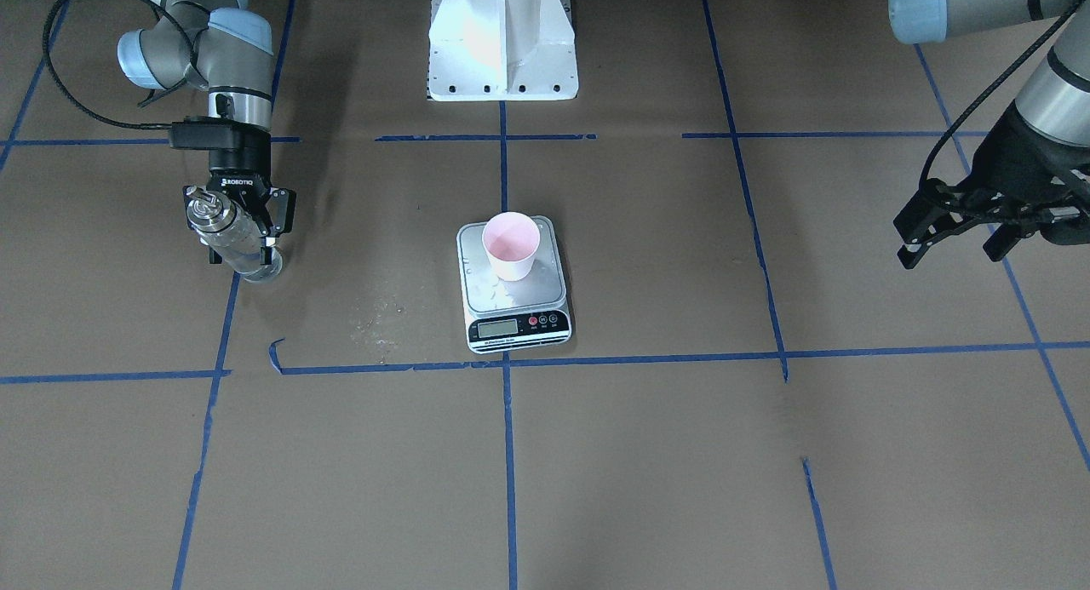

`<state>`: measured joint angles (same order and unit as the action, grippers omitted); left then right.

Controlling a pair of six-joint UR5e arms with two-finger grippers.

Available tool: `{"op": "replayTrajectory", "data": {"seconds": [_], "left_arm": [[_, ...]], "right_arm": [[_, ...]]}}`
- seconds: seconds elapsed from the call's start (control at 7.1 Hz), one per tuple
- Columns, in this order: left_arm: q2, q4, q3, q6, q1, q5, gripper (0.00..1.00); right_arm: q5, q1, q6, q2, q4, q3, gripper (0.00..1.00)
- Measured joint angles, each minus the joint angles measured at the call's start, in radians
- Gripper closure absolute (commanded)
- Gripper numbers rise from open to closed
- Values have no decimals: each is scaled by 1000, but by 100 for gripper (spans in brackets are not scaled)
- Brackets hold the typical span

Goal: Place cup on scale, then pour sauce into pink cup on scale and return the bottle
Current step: 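Lift the sauce bottle with the right gripper and carry it over the pink cup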

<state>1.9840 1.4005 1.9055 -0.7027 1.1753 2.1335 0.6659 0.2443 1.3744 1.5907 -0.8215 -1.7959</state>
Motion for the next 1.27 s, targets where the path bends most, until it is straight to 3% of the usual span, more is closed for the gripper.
{"op": "replayTrajectory", "data": {"seconds": [0.28,0.85,1.13,1.27], "left_arm": [[-2,0,0,-2,0,0,0],[-16,3,-8,31,5,-1,0],[-22,4,-51,154,35,0,0],[-29,6,-74,227,58,1,0]], "right_arm": [[40,27,-113,-9,61,-62,100],[3,34,-462,-195,-102,-120,100],[-72,30,-735,-249,-167,-105,100],[-139,28,-866,-310,-292,-96,100]]}}
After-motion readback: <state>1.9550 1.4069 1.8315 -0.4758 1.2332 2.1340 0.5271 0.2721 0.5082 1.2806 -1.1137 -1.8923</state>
